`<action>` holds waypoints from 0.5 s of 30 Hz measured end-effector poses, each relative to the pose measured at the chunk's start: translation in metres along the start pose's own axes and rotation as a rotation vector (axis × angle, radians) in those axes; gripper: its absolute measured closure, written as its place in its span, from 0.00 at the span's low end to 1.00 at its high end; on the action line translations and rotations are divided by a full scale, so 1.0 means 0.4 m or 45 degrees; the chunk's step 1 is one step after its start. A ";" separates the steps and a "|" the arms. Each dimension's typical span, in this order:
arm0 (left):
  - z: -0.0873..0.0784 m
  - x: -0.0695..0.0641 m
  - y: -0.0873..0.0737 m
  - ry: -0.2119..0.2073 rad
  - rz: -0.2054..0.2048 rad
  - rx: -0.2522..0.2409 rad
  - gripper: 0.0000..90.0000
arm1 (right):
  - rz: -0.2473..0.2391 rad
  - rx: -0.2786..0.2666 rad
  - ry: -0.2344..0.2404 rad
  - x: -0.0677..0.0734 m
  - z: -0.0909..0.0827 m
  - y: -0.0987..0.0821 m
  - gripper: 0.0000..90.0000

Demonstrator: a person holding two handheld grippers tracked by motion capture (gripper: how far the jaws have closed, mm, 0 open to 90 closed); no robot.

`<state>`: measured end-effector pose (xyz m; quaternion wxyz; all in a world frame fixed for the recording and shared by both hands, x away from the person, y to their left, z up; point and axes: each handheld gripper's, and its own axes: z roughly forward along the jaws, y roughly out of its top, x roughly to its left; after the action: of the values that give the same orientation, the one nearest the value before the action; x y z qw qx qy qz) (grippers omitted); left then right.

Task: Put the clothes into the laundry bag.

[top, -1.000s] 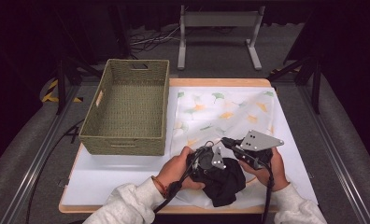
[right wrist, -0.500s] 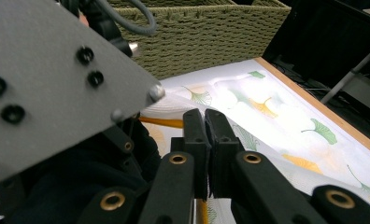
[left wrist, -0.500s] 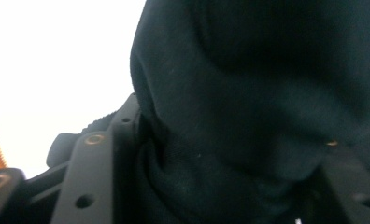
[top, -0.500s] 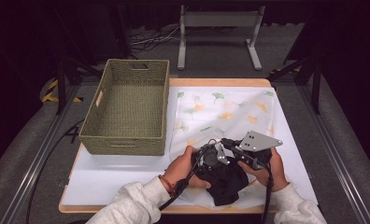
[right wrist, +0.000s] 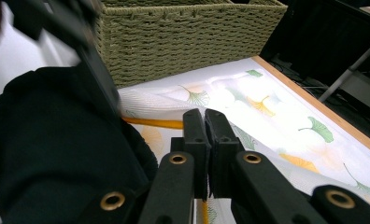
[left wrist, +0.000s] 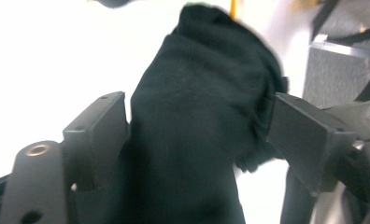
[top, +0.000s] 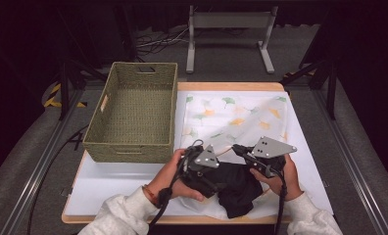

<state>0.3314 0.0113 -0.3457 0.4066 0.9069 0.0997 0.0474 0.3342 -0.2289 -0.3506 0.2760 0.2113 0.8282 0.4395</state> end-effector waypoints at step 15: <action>-0.087 0.029 -0.177 0.081 -0.058 0.007 0.23 | 0.003 0.002 -0.002 0.002 0.001 0.001 0.99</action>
<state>0.3268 0.0849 -0.3753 0.4016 0.9036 0.1333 0.0666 0.3339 -0.2281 -0.3506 0.2760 0.2127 0.8281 0.4391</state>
